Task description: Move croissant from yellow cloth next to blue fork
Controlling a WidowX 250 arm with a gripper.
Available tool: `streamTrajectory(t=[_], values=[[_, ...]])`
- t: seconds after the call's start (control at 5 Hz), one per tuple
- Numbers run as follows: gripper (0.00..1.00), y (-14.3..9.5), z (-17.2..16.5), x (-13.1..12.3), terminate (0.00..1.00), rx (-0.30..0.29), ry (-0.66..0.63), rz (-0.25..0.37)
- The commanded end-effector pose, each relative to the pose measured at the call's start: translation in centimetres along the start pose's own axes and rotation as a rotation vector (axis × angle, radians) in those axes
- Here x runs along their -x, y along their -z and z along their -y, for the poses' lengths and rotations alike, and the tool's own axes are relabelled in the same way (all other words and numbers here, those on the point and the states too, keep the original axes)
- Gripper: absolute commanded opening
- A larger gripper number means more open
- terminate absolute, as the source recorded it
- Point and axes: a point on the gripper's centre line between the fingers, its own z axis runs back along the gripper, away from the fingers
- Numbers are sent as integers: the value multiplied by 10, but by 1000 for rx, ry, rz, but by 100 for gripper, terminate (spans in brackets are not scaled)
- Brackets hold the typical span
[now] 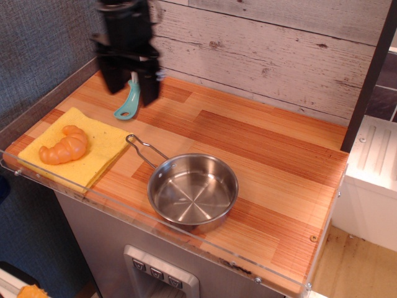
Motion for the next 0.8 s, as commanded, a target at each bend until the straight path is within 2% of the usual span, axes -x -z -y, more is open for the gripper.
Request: streamTrajectory(t=[0.0, 0.2, 0.6], values=[[100, -30, -28, 52, 0, -85, -45, 51], [100, -7, -37, 61, 0, -83, -74, 25], [100, 34, -47, 60, 0, -121, -126, -19]])
